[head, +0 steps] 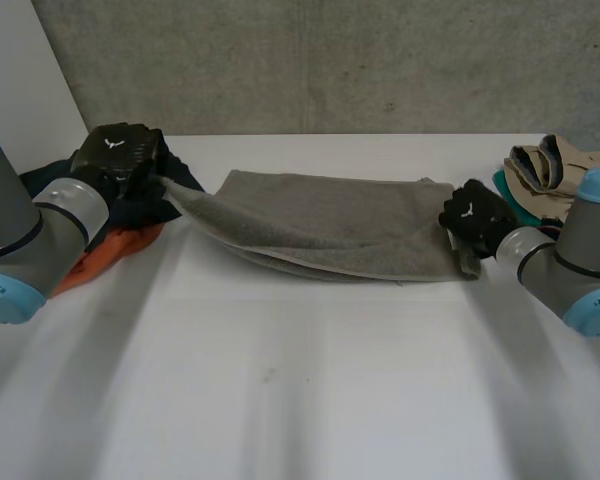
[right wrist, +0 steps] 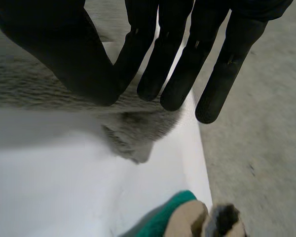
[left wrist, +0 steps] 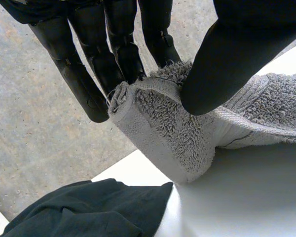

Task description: Fold the laundry.

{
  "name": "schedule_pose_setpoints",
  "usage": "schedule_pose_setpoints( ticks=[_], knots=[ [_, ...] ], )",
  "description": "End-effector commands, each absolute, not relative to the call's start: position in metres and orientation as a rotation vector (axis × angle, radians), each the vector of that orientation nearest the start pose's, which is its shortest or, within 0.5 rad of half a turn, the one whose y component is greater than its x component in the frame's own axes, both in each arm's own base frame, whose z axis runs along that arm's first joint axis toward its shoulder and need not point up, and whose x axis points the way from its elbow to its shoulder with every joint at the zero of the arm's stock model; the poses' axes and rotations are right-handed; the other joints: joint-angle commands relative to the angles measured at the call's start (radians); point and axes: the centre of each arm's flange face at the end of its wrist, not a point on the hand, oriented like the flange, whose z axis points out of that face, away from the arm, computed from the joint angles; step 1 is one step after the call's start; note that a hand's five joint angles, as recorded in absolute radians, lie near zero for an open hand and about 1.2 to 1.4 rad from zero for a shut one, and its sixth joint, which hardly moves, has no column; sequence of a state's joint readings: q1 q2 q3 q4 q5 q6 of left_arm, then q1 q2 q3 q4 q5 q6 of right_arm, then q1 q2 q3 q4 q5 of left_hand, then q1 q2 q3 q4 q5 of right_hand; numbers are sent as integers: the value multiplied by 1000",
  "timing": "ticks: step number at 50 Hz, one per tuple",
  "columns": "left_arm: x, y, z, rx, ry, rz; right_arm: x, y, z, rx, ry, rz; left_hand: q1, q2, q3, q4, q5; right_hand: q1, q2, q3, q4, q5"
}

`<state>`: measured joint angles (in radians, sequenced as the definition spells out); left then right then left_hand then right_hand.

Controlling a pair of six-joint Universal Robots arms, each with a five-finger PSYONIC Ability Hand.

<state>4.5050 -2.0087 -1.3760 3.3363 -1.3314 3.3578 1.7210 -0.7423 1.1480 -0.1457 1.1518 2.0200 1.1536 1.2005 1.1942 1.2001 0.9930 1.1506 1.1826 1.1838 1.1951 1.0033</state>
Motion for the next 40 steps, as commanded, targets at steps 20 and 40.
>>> schedule_pose_setpoints(
  ticks=[20, 40],
  knots=[
    [-228, -347, 249, 878, 2250, -2148, 196, -379, 167, -2011, 1801, -1860, 243, 196, 202, 196, 229, -553, -585, -587, -598, -581],
    [-228, -353, 247, 820, 2286, -2154, 220, -390, 126, -2190, 1621, -1793, 243, 196, 202, 196, 229, -468, -500, -501, -513, -495]
  ],
)
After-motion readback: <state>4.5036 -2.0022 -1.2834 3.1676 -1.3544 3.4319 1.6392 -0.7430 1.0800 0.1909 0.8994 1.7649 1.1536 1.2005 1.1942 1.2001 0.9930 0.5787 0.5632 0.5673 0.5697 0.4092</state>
